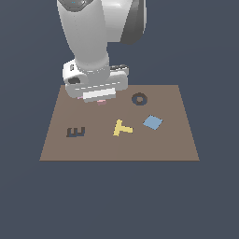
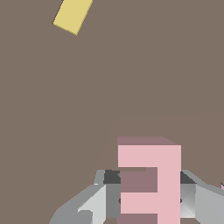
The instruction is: Insert a designated object into the corresponding slot on a board.
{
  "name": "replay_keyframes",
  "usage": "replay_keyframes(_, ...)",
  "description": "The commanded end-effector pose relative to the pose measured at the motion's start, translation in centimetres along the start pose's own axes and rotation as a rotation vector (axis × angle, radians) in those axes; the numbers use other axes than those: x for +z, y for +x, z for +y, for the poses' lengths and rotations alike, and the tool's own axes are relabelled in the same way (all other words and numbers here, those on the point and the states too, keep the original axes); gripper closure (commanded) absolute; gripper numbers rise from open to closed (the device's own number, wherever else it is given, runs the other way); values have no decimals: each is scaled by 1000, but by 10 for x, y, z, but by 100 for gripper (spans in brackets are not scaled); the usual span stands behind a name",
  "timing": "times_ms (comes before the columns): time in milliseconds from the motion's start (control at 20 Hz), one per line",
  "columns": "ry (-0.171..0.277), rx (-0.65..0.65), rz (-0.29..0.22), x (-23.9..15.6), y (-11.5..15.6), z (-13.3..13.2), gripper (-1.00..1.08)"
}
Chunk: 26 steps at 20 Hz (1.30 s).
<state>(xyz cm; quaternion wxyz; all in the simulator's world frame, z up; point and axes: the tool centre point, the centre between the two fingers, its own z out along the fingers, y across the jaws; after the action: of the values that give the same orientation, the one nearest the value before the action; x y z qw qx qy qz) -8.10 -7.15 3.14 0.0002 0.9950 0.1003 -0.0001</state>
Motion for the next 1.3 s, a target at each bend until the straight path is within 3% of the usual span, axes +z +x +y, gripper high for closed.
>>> replay_keyframes(0, 0, -58, 0, -1, 1, 7, 108)
replay_keyframes(600, -1, -452, 1, -3, 18, 52, 108)
replay_keyframes(1250, -2, -945, 1, -6, 62, 93, 108)
